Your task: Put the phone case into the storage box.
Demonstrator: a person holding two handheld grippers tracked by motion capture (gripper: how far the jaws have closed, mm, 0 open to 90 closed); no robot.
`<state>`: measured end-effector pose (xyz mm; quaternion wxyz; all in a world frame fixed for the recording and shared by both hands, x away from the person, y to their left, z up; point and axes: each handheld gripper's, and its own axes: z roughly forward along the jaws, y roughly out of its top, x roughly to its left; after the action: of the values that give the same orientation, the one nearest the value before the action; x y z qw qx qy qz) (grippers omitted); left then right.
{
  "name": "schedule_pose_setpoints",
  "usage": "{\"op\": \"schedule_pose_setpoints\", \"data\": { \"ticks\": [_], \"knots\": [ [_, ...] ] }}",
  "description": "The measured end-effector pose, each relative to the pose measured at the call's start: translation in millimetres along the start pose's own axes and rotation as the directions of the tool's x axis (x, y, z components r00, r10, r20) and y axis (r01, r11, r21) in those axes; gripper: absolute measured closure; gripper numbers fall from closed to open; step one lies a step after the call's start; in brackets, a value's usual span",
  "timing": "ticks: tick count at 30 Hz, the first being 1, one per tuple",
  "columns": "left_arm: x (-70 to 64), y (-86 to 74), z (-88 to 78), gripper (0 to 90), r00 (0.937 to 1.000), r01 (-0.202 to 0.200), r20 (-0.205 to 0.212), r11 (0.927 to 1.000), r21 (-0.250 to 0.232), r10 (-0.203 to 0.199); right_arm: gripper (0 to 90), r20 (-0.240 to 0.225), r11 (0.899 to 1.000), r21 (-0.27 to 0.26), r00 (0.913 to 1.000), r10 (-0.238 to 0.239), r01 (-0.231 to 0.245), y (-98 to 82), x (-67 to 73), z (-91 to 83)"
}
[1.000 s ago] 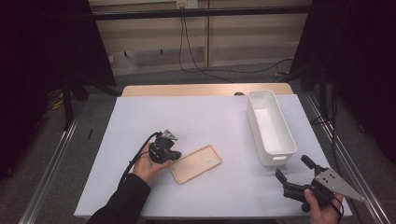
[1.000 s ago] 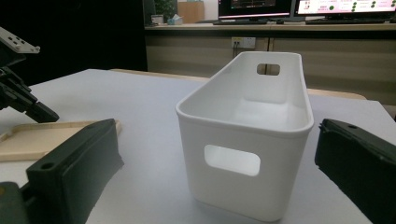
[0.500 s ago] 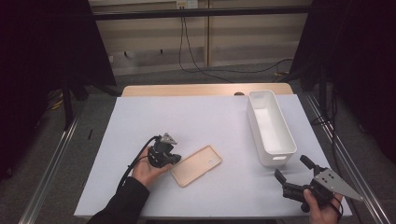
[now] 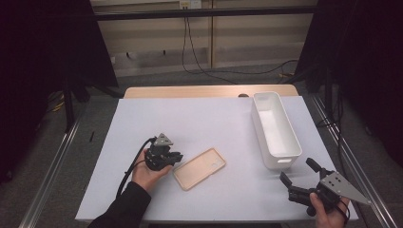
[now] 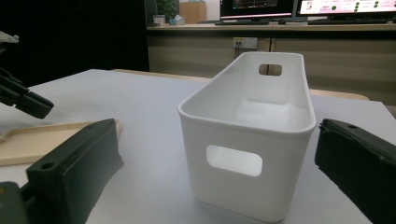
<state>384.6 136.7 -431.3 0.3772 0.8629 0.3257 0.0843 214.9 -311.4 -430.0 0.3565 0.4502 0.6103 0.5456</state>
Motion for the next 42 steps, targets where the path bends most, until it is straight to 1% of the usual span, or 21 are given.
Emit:
{"op": "schedule_pose_setpoints", "data": {
  "ticks": [1,2,3,5,6,7,8,12,15,17,18,19,21,23,27,30,32,34,38,40,42],
  "knots": [
    [0.3,-0.6,-2.2,74.1,1.0,0.005,0.006,0.9998,-0.019,-0.005,0.0,0.0,1.0,0.001,1.0,0.0,0.0,0.0,0.0,0.0],
    [0.0,-0.9,-4.8,68.4,0.9999,0.011,0.004,0.9995,-0.03,-0.01,0.0,-0.003,1.0,0.0,1.0,-0.002,0.002,0.1,0.3,0.0],
    [-0.1,-1.5,-7.2,68.4,1.0,0.007,-0.003,0.9987,-0.05,-0.007,0.0,-0.003,1.0,0.0,1.0,-0.002,0.002,0.1,0.3,0.0],
    [0.3,-3.4,-12.3,61.2,1.0,0.006,-0.002,0.9969,-0.079,-0.006,0.0,-0.008,1.0,0.001,0.9999,-0.008,0.008,0.2,1.5,0.2],
    [0.4,-4.8,-14.3,61.2,1.0,0.008,-0.003,0.9953,-0.097,-0.008,0.0,-0.008,1.0,0.001,0.9999,-0.008,0.008,0.2,1.5,0.2],
    [0.6,-6.1,-16.0,53.1,0.9999,0.009,-0.005,0.994,-0.109,-0.009,0.0,-0.008,1.0,0.001,0.9999,-0.008,0.008,0.2,1.5,0.4],
    [0.8,-7.2,-17.4,53.1,0.9999,0.013,-0.009,0.993,-0.118,-0.014,0.0,-0.008,1.0,0.001,0.9999,-0.008,0.008,0.2,1.5,0.4],
    [2.0,-10.0,-22.9,38.8,0.9996,0.023,-0.013,0.9877,-0.155,-0.025,0.0,-0.004,1.0,-0.002,1.0,-0.004,0.004,0.2,0.4,-0.3],
    [3.3,-11.0,-26.1,27.8,0.9996,0.024,-0.01,0.9859,-0.166,-0.026,0.0,-0.006,1.0,-0.001,1.0,-0.003,0.003,0.1,0.6,0.1],
    [4.0,-11.8,-27.8,21.9,0.9995,0.017,-0.022,0.9848,-0.173,-0.021,0.0,-0.006,1.0,0.0,1.0,-0.004,0.004,0.2,1.1,0.0],
    [4.6,-11.8,-28.6,19.3,0.9997,0.015,-0.017,0.9839,-0.178,-0.018,0.0,-0.006,1.0,0.0,1.0,-0.004,0.004,0.2,1.1,0.0],
    [4.7,-11.6,-29.7,15.6,0.9995,0.027,-0.009,0.9814,-0.19,-0.029,0.0,-0.005,1.0,0.0,1.0,-0.004,0.004,0.1,1.0,0.0],
    [4.1,-10.5,-32.1,13.0,0.9996,0.03,0.005,0.9757,-0.217,-0.029,0.0,-0.004,1.0,-0.001,1.0,-0.003,0.003,0.0,0.6,0.1],
    [2.9,-9.4,-33.1,9.2,0.9995,0.029,0.022,0.9726,-0.231,-0.024,0.0,-0.007,1.0,0.003,1.0,-0.004,0.004,0.1,1.1,0.0],
    [-1.3,-7.7,-32.7,5.5,0.9978,-0.016,0.058,0.9714,-0.237,0.031,0.0,-0.01,1.0,0.004,0.9999,-0.01,0.01,0.1,1.4,0.4],
    [-4.0,-5.6,-31.2,5.0,0.9942,-0.017,0.099,0.9696,-0.244,0.043,0.0,-0.006,1.0,0.002,1.0,-0.005,0.005,0.2,1.0,0.3],
    [-6.5,-4.5,-29.3,3.7,0.9938,-0.04,0.092,0.9726,-0.229,0.063,0.0,-0.005,1.0,0.002,1.0,-0.004,0.004,0.1,0.9,0.0],
    [-8.1,-2.3,-27.7,3.6,0.9934,-0.045,0.093,0.9756,-0.215,0.066,0.0,-0.005,1.0,0.002,1.0,-0.004,0.004,0.1,0.9,0.1],
    [-9.9,2.7,-23.9,4.5,0.9897,-0.036,0.127,0.9754,-0.217,0.065,0.0,-0.006,1.0,0.003,1.0,-0.007,0.007,0.1,0.8,0.5],
    [-9.8,4.5,-20.3,4.5,0.9881,-0.038,0.139,0.9789,-0.201,0.067,0.0,-0.006,1.0,0.003,1.0,-0.007,0.007,0.1,1.1,0.6],
    [-9.6,6.4,-16.1,5.4,0.9829,-0.027,0.174,0.9818,-0.188,0.06,0.0,-0.006,1.0,0.004,1.0,-0.006,0.006,0.0,1.2,0.6]
  ]
}}
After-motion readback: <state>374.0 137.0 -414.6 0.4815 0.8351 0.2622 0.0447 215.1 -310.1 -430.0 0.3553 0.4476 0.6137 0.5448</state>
